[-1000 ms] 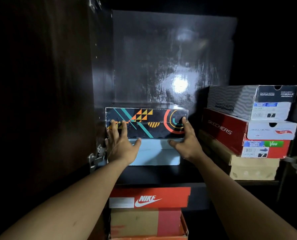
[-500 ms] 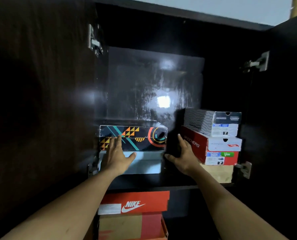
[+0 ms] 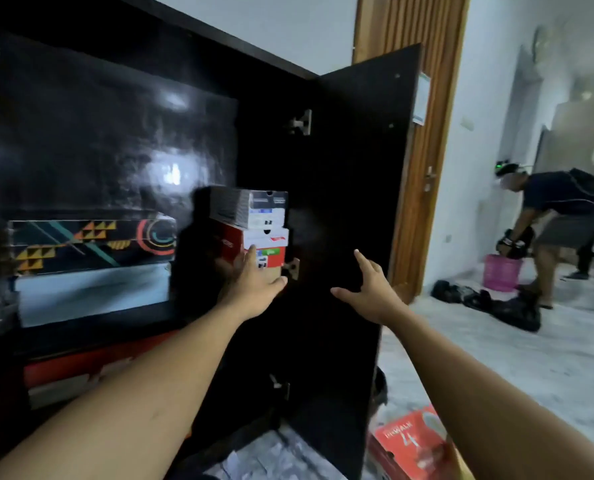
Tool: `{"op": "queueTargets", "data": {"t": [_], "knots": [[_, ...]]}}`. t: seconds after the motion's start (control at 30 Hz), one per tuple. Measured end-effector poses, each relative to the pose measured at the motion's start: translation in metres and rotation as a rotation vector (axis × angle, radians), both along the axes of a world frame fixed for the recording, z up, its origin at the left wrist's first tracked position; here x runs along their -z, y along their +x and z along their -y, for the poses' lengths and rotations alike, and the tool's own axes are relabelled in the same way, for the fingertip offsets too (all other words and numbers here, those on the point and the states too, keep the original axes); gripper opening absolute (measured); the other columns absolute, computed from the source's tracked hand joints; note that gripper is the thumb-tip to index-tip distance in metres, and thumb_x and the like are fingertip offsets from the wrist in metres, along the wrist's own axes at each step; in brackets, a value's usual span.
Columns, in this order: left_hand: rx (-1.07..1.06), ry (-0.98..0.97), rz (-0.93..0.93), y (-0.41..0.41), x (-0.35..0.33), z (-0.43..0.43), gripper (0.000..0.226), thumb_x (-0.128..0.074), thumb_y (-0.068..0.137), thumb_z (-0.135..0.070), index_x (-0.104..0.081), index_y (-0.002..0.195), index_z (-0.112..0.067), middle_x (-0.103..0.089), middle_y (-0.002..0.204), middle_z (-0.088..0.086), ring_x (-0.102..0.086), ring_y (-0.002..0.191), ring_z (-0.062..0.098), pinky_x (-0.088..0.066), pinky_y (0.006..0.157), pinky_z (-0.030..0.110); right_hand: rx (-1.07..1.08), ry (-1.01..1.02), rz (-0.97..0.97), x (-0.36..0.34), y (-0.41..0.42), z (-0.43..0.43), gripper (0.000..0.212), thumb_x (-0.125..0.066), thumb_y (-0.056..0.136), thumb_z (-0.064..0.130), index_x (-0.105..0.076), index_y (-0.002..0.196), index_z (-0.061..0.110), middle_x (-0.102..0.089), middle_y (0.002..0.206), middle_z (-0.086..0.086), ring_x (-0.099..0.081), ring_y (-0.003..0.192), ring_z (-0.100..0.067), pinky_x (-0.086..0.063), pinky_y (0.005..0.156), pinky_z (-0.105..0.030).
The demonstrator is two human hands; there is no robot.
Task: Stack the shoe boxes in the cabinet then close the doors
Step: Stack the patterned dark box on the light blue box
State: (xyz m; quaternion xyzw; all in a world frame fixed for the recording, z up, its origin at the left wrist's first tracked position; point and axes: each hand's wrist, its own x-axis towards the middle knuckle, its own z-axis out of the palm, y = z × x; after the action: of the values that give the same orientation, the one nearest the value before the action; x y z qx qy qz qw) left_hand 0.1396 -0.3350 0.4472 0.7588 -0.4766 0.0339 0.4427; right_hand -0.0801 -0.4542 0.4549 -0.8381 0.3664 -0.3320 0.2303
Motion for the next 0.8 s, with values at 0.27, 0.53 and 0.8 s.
{"op": "queueTargets", "data": {"t": [0.27,0.53,0.8], "knots": [[0.429,0.11,-0.005,-0.169,0.021,0.072,0.098,-0.063,0.087,-0.058,-0.006,0.159,-0.024,-0.007,0.166,0.0,-0.018,0.151,0.022,-0.027,0.116,0.04,0.452,0.034,-0.071,0.026,-0.195,-0.028,0.101,-0.074,0.086,0.045,-0.01,0.161,0.02,-0.02,0.163,-0.01,-0.03,0.147,-0.03,-0.032,0.117,-0.042],[0.781,0.25,-0.003,-0.295,0.081,0.134,0.097,-0.065,0.088,-0.054,-0.006,0.159,-0.025,-0.008,0.166,-0.001,-0.019,0.151,0.023,-0.028,0.117,0.041,0.749,0.159,-0.145,0.08,-0.331,-0.027,0.097,-0.072,0.09,0.04,-0.009,0.161,0.019,-0.016,0.165,-0.012,-0.022,0.15,-0.03,-0.025,0.119,-0.043],[0.8,0.447,0.029,-0.331,0.173,0.204,0.102,-0.068,0.084,-0.055,-0.007,0.159,-0.022,-0.015,0.165,0.004,-0.024,0.149,0.027,-0.032,0.116,0.044,0.812,0.294,-0.198,0.163,-0.407,0.033,0.098,-0.073,0.088,0.043,-0.011,0.16,0.019,-0.018,0.165,-0.011,-0.023,0.15,-0.03,-0.028,0.117,-0.042]]}}
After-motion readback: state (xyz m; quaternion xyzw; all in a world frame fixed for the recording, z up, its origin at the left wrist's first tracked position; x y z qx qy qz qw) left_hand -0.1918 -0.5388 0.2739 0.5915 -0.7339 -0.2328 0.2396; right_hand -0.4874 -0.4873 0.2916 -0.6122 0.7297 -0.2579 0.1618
